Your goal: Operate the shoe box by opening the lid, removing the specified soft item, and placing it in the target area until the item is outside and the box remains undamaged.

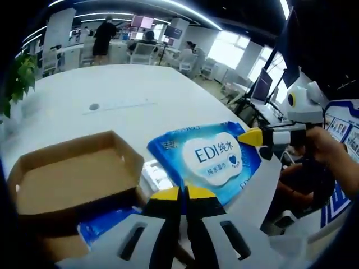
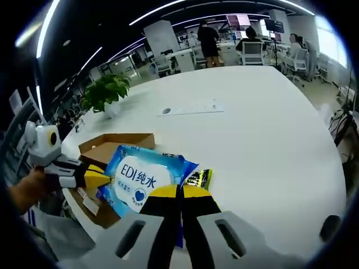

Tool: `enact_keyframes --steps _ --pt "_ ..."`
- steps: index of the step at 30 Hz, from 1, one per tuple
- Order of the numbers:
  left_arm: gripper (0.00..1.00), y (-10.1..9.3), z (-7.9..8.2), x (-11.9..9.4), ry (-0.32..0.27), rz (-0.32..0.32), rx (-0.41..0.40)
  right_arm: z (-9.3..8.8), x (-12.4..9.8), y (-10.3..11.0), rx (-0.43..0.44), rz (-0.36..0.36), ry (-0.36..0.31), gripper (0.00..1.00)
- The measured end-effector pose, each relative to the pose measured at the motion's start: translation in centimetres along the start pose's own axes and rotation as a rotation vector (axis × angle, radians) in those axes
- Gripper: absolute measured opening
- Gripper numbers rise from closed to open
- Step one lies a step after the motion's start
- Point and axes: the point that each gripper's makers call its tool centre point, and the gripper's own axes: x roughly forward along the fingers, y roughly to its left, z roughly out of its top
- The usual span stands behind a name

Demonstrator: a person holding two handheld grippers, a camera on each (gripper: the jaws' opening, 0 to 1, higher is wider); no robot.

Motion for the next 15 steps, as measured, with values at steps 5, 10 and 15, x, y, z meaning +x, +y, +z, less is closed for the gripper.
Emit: enact_keyframes --steps 5,10,15 --pt "0.0 0.2 -0.1 1.2 0.012 0.004 -0.011 -0.4 1.2 -1.1 0.004 -0.006 0.027 0.0" --pt "0.0 0.6 -0.5 2.0 0.034 0.016 -0.005 -0.9 2.9 -1.8 -0.014 0.0 0.06 0.0" --pt "0.0 1.5 -0.7 2.6 0.06 0.033 0.001 -1.3 4.5 -2.1 -0.024 0.011 0.086 0.0"
